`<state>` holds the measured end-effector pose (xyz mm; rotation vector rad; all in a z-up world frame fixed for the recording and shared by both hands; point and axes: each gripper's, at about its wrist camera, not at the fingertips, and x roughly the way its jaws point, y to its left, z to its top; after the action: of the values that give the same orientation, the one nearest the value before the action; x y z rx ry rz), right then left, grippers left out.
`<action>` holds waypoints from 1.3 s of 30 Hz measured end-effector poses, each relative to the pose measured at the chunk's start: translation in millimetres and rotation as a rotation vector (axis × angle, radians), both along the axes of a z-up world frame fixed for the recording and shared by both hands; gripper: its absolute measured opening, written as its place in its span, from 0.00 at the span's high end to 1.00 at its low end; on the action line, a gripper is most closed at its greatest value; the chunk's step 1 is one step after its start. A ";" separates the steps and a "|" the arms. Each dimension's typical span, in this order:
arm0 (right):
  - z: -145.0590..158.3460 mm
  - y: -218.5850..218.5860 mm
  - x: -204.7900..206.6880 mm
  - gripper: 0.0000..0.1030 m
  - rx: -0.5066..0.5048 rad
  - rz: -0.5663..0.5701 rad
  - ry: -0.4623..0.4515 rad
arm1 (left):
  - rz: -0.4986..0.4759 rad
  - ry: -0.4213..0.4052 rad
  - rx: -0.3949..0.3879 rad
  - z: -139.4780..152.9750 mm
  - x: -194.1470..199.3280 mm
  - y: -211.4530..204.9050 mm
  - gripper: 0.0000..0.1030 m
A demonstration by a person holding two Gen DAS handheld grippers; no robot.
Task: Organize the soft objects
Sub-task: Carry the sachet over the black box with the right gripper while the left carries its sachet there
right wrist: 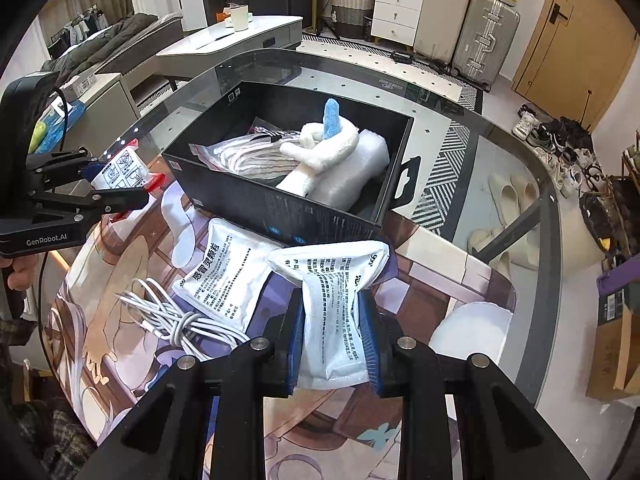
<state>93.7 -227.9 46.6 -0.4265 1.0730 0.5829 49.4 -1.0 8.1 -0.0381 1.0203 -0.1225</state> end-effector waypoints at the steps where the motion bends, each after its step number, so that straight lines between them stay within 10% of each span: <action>1: 2.3 0.4 -0.6 0.75 0.003 0.001 -0.001 | 0.001 -0.004 0.002 2.6 0.6 0.8 0.56; 39: 56.9 50.4 54.3 0.75 0.027 0.068 -0.050 | -0.060 -0.105 0.034 60.7 57.9 -19.1 0.56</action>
<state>148.0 -177.6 103.5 -0.4530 1.0043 0.6433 107.3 -20.1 68.8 0.0299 0.9186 -0.1602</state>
